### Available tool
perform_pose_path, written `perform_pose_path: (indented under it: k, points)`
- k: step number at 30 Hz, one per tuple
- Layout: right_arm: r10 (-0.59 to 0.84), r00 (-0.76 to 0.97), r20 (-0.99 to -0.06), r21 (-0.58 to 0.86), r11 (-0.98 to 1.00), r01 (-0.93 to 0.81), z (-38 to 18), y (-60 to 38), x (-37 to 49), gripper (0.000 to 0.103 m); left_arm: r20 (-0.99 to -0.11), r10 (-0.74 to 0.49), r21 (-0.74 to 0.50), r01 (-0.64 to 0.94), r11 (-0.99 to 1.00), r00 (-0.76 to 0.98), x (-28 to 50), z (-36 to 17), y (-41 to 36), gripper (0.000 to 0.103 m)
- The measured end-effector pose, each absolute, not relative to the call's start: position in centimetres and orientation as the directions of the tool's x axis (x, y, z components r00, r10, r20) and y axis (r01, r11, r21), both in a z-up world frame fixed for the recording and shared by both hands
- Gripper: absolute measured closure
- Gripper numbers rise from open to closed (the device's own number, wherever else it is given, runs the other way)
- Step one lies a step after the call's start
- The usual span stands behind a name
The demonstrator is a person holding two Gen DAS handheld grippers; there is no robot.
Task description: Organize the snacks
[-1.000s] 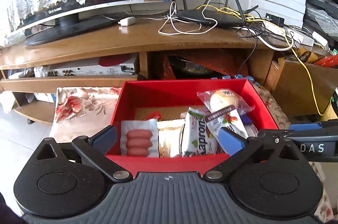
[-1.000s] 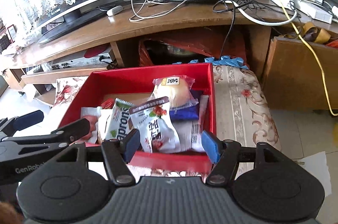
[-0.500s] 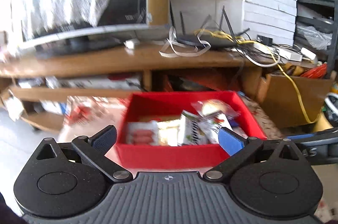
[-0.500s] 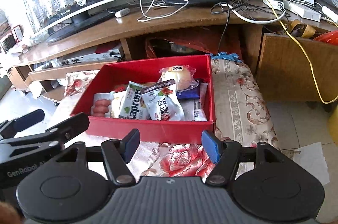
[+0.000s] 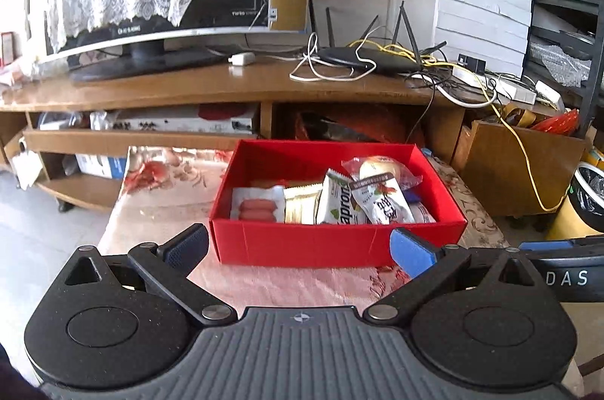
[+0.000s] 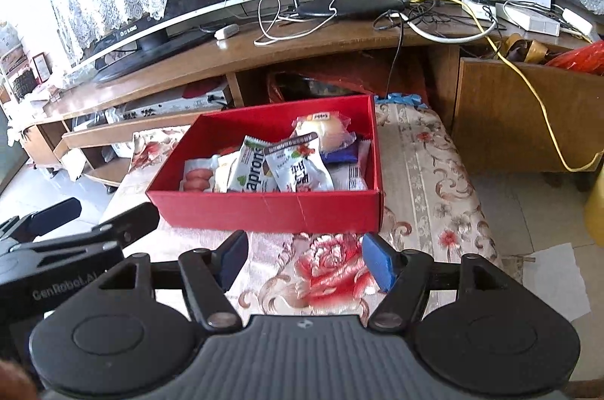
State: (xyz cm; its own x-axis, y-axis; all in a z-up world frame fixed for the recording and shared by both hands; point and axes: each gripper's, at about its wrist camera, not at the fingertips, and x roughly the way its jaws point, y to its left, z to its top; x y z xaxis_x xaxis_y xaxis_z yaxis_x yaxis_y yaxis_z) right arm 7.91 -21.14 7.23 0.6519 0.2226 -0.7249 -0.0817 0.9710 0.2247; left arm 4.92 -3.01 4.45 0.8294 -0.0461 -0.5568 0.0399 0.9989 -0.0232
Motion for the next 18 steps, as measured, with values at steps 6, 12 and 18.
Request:
perform_pose_path:
  k: [6,12,18]
  points:
    - [0.212,0.642,-0.737,0.214,0.974,-0.076,6.9,-21.0,7.5,0.039,-0.581,-0.05,-0.042,0.031,0.999,0.812,4.6,3.9,-2.9,0.0]
    - [0.222,0.64,-0.736,0.223,0.972,-0.08,6.8,-21.0,6.9,0.037,-0.594,-0.024,-0.005,0.027,1.0,0.804,4.4,3.6,-3.2,0.0]
    - [0.225,0.635,-0.739,0.222,0.971,-0.085,6.7,-21.0,6.8,0.037,-0.602,-0.017,0.004,0.025,1.0,0.798,4.2,3.4,-3.3,0.0]
